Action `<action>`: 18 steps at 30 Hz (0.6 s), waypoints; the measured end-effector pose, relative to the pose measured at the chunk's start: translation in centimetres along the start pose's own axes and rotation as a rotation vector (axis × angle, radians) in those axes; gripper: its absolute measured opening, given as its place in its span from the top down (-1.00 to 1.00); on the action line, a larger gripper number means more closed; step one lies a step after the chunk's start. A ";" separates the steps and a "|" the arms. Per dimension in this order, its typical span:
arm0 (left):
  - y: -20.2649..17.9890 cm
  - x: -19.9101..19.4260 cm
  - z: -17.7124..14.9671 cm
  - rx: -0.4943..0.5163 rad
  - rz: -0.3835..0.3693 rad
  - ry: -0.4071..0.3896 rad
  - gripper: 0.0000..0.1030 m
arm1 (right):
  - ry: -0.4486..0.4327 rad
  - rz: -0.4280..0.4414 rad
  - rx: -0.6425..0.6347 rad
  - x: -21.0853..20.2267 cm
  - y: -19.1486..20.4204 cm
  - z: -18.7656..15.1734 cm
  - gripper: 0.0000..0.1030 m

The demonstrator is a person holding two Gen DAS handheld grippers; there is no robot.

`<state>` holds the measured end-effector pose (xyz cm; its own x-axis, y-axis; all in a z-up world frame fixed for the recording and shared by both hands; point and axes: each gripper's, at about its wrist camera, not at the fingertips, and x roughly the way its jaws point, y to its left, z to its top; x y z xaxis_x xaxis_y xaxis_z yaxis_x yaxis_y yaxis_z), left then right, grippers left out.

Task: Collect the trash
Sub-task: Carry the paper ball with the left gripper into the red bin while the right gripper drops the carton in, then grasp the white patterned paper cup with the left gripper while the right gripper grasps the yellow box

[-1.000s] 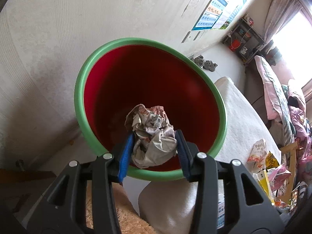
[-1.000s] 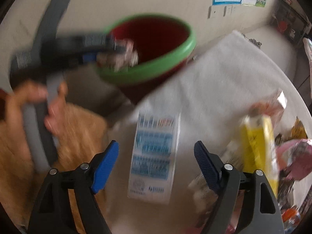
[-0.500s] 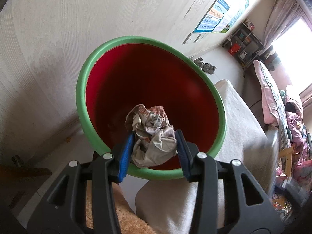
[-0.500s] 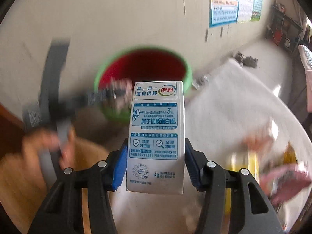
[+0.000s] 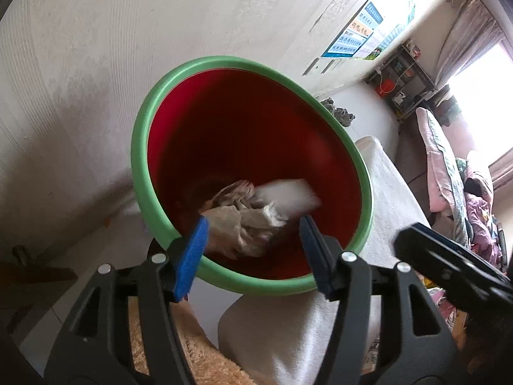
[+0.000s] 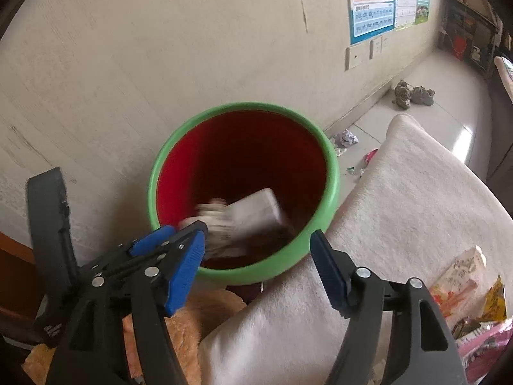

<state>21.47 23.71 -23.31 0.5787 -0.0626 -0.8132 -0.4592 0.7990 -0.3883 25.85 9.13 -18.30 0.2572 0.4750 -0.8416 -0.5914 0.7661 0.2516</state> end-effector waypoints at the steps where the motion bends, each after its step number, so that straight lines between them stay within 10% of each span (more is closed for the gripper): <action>1: 0.0 0.0 0.0 0.001 0.000 0.000 -0.10 | -0.013 0.001 0.006 -0.7 -0.2 -0.3 -0.29; 10: 0.1 -0.3 -0.2 0.016 0.022 -0.016 -0.10 | -0.146 -0.040 0.047 -9.3 -3.2 -5.0 -0.42; 18: 0.3 -2.1 -0.8 0.011 0.056 -0.079 -0.10 | -0.305 -0.308 0.285 -18.6 -12.8 -11.7 -0.54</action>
<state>19.58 23.61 -22.07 0.6040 0.0290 -0.7964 -0.4851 0.8062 -0.3385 19.71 -14.62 -11.44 0.6231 0.2805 -0.7301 -0.2322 0.9577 0.1697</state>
